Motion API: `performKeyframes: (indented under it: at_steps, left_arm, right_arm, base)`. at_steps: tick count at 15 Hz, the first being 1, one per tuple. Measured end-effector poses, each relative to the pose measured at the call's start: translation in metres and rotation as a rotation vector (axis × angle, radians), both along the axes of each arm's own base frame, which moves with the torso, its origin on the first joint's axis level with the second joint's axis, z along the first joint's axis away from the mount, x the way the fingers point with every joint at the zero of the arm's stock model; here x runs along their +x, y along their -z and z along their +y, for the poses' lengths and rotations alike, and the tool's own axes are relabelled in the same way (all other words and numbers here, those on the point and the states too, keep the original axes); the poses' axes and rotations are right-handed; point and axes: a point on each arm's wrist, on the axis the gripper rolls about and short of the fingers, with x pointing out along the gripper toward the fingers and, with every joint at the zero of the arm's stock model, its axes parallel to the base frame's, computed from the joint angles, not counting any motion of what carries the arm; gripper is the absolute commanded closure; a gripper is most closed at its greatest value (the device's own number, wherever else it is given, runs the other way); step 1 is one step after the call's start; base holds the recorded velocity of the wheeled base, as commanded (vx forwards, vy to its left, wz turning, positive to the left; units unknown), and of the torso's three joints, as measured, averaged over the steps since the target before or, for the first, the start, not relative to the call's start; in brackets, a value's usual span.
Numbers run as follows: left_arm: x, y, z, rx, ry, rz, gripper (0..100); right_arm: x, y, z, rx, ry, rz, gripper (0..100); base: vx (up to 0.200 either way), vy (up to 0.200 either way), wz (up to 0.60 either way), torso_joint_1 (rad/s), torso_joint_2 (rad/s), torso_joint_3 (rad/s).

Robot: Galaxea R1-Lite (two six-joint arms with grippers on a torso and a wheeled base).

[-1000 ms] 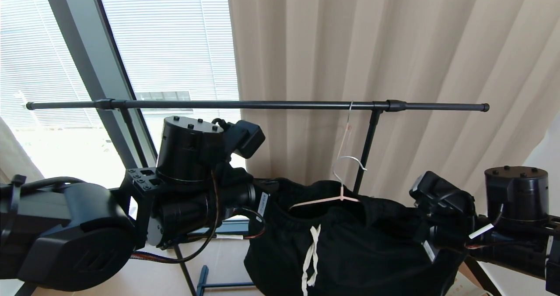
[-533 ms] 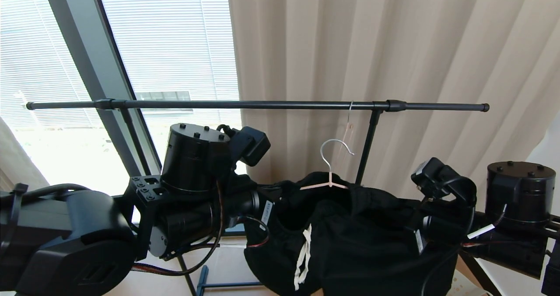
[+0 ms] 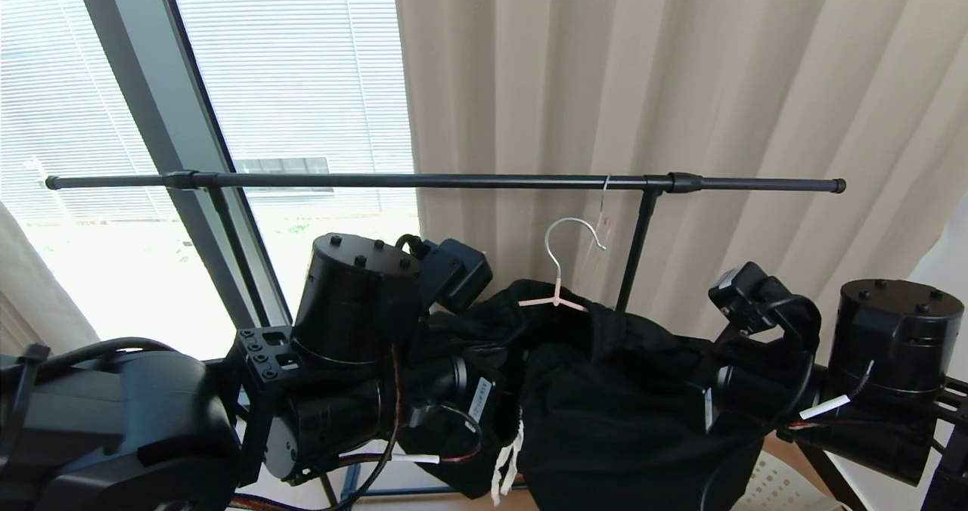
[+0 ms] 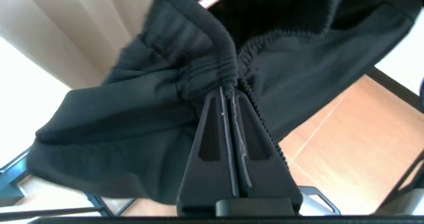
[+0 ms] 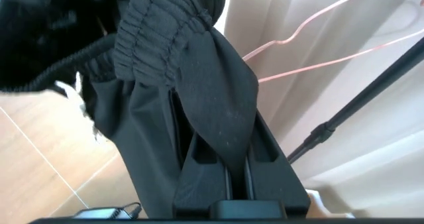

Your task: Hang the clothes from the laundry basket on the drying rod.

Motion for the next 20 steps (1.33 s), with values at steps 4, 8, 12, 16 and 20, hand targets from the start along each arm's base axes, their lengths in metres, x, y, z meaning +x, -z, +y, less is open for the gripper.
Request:
performKeyframes:
  at_steps: [4,8,12,16,20]
  left_arm:
    - [-0.009,0.004,-0.006,0.011,0.033,0.010,100]
    - [-0.008,0.003,-0.008,0.006,0.024,0.001,100]
    - [-0.003,0.003,-0.010,0.017,-0.026,-0.016,100]
    - [-0.003,0.003,-0.011,0.025,-0.041,-0.024,0]
    - [-0.010,-0.002,-0.006,0.017,-0.035,-0.034,0]
  right_arm:
    - [-0.002,-0.002,0.002,0.074,-0.029,-0.005,100]
    - [-0.005,-0.001,0.001,0.097,-0.061,-0.025,100]
    - [-0.010,0.000,0.000,0.113,-0.100,-0.040,100]
    - [-0.012,0.001,-0.001,0.113,-0.104,-0.037,100]
    - [-0.011,0.003,-0.001,0.110,-0.104,-0.032,100]
  base:
    - [0.000,0.000,0.00,0.000,0.00,0.000]
    - [0.000,0.000,0.00,0.000,0.00,0.000]
    - [0.000,0.000,0.00,0.000,0.00,0.000]
    - [0.000,0.000,0.00,0.000,0.00,0.000]
    - [0.000,0.000,0.00,0.000,0.00,0.000]
